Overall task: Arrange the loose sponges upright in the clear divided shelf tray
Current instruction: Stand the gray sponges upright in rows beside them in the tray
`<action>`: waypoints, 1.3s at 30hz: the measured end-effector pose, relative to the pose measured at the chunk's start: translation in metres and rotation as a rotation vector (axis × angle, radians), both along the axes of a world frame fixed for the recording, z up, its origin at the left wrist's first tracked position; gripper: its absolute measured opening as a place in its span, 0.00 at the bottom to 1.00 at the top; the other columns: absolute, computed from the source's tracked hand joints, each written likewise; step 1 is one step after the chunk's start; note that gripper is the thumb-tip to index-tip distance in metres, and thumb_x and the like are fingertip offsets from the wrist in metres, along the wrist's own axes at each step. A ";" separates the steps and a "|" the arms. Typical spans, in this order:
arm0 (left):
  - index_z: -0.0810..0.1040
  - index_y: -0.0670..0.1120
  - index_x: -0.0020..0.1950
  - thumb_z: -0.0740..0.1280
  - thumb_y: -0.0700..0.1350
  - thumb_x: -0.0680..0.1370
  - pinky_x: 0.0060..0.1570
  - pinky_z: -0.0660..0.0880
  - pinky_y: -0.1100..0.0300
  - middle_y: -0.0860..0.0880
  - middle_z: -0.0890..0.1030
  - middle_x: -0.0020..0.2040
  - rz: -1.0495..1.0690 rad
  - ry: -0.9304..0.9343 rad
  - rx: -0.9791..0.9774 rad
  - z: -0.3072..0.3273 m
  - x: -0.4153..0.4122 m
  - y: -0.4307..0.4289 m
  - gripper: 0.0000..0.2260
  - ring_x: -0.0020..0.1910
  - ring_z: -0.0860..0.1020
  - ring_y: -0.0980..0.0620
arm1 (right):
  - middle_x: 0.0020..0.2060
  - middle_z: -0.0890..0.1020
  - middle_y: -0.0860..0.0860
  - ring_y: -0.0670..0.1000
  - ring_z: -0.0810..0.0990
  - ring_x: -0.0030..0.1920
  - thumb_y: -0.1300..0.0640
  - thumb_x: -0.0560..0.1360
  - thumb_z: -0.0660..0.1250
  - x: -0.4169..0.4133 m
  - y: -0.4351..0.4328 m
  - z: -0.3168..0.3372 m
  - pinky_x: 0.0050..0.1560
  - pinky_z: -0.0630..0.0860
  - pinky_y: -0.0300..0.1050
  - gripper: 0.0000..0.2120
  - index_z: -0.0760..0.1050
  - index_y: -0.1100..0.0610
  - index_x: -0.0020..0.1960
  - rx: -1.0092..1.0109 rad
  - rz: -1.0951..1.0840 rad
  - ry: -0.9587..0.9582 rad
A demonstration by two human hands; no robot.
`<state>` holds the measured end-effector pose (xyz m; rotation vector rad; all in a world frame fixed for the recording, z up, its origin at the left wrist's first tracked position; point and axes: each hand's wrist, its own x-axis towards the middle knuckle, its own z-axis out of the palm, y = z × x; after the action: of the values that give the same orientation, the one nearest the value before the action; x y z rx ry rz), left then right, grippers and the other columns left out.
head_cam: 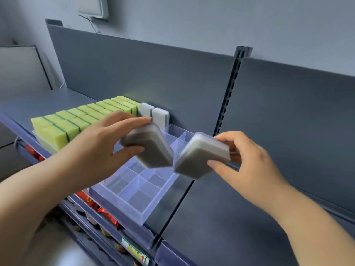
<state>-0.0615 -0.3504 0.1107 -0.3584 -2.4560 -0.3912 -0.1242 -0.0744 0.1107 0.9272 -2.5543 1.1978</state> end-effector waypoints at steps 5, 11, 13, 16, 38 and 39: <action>0.72 0.51 0.66 0.64 0.55 0.72 0.53 0.59 0.80 0.62 0.69 0.51 -0.074 -0.019 -0.086 0.013 -0.032 -0.068 0.23 0.50 0.69 0.65 | 0.52 0.75 0.38 0.36 0.76 0.50 0.54 0.70 0.71 -0.026 -0.053 -0.003 0.49 0.72 0.26 0.21 0.67 0.34 0.53 -0.033 -0.055 -0.027; 0.74 0.54 0.64 0.64 0.57 0.71 0.46 0.65 0.70 0.59 0.72 0.51 -0.206 -0.083 -0.169 0.031 -0.102 -0.153 0.22 0.44 0.70 0.61 | 0.53 0.75 0.37 0.39 0.75 0.51 0.57 0.72 0.69 -0.047 -0.126 0.001 0.49 0.71 0.26 0.20 0.69 0.37 0.57 -0.073 -0.213 0.018; 0.75 0.52 0.64 0.68 0.54 0.71 0.45 0.64 0.70 0.60 0.71 0.48 -0.241 -0.078 -0.208 0.033 -0.128 -0.174 0.21 0.43 0.67 0.63 | 0.53 0.75 0.38 0.39 0.76 0.51 0.57 0.72 0.68 -0.055 -0.150 0.004 0.50 0.71 0.26 0.20 0.69 0.38 0.57 -0.096 -0.278 0.020; 0.77 0.50 0.62 0.74 0.47 0.71 0.48 0.64 0.65 0.59 0.72 0.46 -0.301 -0.063 -0.232 0.033 -0.163 -0.196 0.21 0.47 0.69 0.58 | 0.54 0.75 0.39 0.42 0.76 0.52 0.58 0.72 0.68 -0.065 -0.182 0.003 0.51 0.74 0.33 0.20 0.68 0.37 0.55 -0.113 -0.366 0.036; 0.72 0.55 0.66 0.68 0.46 0.74 0.52 0.68 0.62 0.52 0.76 0.55 -0.548 -0.316 -0.323 0.004 -0.263 -0.196 0.20 0.55 0.73 0.50 | 0.57 0.72 0.44 0.47 0.75 0.49 0.60 0.74 0.66 -0.084 -0.243 -0.028 0.51 0.74 0.43 0.19 0.69 0.47 0.62 0.000 -0.757 -0.003; 0.72 0.55 0.65 0.68 0.46 0.74 0.51 0.69 0.62 0.52 0.76 0.55 -0.547 -0.321 -0.336 0.003 -0.264 -0.196 0.20 0.55 0.73 0.51 | 0.56 0.72 0.44 0.46 0.75 0.49 0.60 0.74 0.66 -0.085 -0.243 -0.029 0.51 0.73 0.42 0.19 0.69 0.47 0.62 0.001 -0.760 -0.007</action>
<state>-0.3254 -0.5460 0.1135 -1.2054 -2.7094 -0.2685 -0.2093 -0.3176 0.0813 -0.0844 -2.5136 0.9435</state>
